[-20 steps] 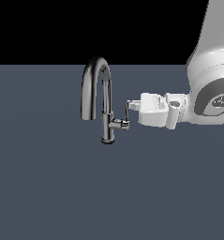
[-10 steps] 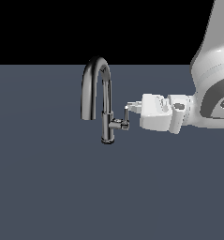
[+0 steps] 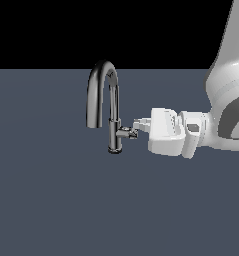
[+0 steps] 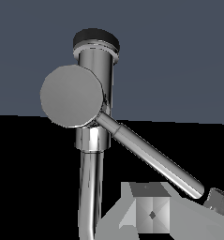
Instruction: Turn on the faucet by rotating a designated handle.
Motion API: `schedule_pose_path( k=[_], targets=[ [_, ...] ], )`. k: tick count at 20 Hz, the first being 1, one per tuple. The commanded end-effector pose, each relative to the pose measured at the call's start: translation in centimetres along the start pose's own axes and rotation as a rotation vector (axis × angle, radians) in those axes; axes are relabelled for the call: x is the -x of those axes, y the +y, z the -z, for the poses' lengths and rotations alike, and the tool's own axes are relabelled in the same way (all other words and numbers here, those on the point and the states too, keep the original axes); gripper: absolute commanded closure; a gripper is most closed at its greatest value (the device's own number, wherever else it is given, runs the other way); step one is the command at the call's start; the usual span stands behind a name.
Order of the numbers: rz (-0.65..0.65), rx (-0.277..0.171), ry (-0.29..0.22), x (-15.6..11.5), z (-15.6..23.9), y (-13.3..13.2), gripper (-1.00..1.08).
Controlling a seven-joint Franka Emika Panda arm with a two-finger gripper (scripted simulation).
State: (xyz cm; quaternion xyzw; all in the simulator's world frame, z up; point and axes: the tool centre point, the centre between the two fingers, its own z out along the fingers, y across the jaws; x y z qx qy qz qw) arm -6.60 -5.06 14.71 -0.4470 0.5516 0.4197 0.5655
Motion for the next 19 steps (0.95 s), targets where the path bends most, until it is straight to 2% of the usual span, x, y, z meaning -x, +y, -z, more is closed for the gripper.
schedule_pose_path(
  k=[1, 3, 4, 19],
  targets=[
    [-0.029, 0.018, -0.008, -1.5, -0.7, 2.3, 1.08],
    [-0.030, 0.019, -0.009, -1.8, -0.7, 2.8, 1.08],
    [-0.002, 0.000, -0.001, -0.8, 0.1, 1.2, 1.08],
    [-0.029, 0.019, -0.009, -8.0, -0.8, 3.5, 1.08]
  ],
)
